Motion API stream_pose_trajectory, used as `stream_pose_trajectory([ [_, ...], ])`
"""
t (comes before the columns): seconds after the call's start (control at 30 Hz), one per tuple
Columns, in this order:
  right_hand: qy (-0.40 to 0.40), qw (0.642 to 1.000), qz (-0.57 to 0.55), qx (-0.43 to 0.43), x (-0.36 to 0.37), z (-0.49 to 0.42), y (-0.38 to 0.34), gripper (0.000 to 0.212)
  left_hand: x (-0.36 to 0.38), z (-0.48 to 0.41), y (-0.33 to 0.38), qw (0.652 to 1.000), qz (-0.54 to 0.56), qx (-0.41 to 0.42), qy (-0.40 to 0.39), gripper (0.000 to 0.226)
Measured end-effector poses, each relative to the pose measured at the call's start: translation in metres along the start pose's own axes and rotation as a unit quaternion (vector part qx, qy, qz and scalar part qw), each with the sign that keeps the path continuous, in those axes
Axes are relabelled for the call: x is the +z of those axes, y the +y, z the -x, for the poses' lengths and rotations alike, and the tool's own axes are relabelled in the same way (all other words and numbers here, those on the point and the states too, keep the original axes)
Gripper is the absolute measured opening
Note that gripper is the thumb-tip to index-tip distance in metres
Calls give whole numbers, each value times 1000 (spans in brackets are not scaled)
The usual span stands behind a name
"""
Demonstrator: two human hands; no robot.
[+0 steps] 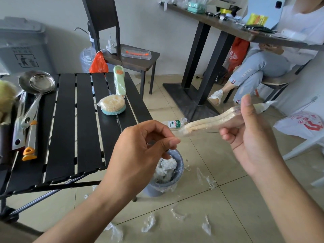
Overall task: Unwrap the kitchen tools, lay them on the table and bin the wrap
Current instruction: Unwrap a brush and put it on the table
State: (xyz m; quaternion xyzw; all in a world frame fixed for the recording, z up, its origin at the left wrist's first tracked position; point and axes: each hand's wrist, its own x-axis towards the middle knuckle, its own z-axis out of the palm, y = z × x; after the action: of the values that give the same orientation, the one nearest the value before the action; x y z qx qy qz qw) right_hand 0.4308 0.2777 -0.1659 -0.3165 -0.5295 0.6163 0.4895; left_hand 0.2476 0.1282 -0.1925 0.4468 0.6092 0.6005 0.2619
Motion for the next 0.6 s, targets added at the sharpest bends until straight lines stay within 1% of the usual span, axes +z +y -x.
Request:
stream_pose_trajectory([
  [0.1, 45, 999, 14, 8, 0, 0, 0, 39, 1, 0, 2, 999, -34, 9, -4, 12],
  [0.23, 99, 994, -12, 47, 0, -2, 2, 48, 2, 0, 2, 999, -44, 8, -18, 13],
  [0.4, 127, 983, -73, 108, 0, -2, 5, 39, 1, -2, 2, 998, -54, 0, -29, 12],
  [0.47, 125, 982, -84, 116, 1, -2, 6, 39, 1, -1, 2, 996, -74, 29, -26, 12],
  [0.53, 122, 983, -73, 114, 1, -1, 6, 42, 2, 1, 3, 992, -92, 83, -16, 12],
  [0.6, 119, 985, -64, 107, 2, -2, 6, 42, 2, 4, 3, 989, -89, 120, -6, 9],
])
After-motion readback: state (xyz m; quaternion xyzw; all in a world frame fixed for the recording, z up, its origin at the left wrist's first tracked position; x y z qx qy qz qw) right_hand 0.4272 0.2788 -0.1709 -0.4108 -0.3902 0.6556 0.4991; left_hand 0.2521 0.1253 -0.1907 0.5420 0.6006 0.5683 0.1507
